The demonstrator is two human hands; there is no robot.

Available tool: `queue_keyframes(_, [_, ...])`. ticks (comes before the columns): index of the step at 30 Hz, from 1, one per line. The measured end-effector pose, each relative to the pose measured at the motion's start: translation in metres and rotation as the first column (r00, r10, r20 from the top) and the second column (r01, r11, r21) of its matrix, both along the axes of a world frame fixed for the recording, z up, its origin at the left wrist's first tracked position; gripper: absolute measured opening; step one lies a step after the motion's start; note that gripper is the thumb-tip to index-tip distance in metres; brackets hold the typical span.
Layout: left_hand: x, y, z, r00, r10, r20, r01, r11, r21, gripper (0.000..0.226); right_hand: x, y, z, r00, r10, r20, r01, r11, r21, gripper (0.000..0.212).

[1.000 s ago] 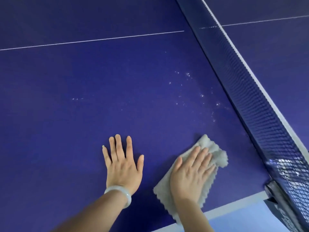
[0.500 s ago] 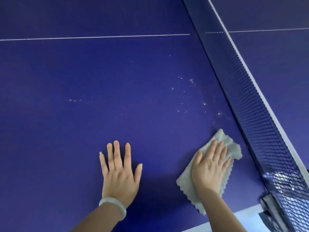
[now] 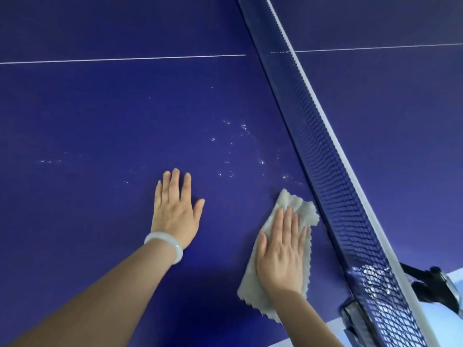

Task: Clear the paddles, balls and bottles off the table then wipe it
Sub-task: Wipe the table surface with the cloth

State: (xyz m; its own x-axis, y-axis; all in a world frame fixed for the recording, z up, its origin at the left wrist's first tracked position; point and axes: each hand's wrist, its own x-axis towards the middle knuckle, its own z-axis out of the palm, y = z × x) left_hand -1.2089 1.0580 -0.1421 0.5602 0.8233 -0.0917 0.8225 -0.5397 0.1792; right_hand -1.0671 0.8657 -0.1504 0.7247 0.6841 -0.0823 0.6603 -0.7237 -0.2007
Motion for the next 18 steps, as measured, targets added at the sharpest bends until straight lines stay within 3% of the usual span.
queue_keyframes(6, [0.004, -0.002, -0.004, 0.998, 0.034, -0.053, -0.029, 0.996, 0.089, 0.063, 0.056, -0.078, 0.004, 1.000, -0.011, 0.022, 0.012, 0.999, -0.049, 0.074])
queue_keyframes(14, [0.006, -0.003, -0.004, 0.998, 0.054, -0.038, -0.050, 0.995, 0.088, 0.068, 0.109, 0.037, 0.009, 0.978, 0.209, -0.021, -0.210, 0.976, -0.055, 0.069])
queue_keyframes(18, [0.006, -0.003, -0.003, 0.998, 0.055, -0.037, -0.051, 0.995, 0.090, 0.068, 0.089, 0.010, 0.013, 0.927, 0.374, -0.034, -0.375, 0.926, -0.036, 0.067])
